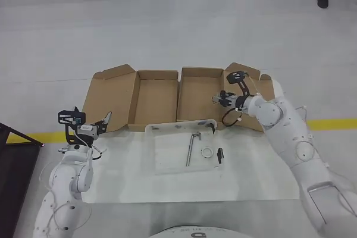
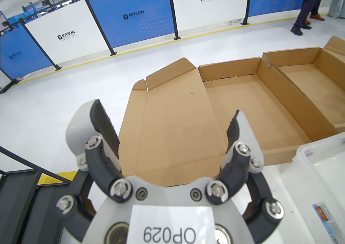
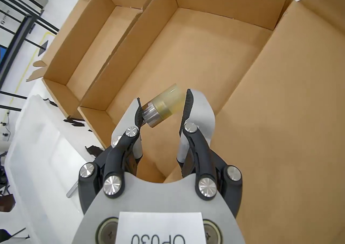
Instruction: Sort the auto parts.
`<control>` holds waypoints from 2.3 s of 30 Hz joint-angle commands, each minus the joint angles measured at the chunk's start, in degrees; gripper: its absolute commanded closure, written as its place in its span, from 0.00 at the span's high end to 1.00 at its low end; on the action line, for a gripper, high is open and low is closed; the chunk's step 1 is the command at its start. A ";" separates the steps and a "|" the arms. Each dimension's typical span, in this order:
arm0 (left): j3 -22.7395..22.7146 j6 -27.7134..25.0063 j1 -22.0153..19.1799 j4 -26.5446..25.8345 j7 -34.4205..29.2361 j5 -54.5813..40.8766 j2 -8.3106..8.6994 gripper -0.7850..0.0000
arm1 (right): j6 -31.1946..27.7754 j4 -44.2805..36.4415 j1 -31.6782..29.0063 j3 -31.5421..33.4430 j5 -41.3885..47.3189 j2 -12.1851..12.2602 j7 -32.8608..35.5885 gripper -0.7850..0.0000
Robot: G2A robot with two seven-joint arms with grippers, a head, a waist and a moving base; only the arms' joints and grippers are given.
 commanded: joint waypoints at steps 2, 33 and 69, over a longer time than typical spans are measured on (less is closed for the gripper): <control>0.00 0.00 0.00 0.00 0.00 0.00 0.00 1.00 | 0.16 1.17 0.81 -1.06 -0.65 -0.35 -0.65 0.09; 0.00 0.00 0.00 0.00 0.00 0.00 0.00 1.00 | -31.96 -5.38 -5.31 6.44 37.48 2.53 15.11 0.96; 0.00 0.00 0.00 0.00 0.00 0.00 0.00 1.00 | -27.25 -25.90 -15.44 0.94 11.36 9.11 14.92 0.20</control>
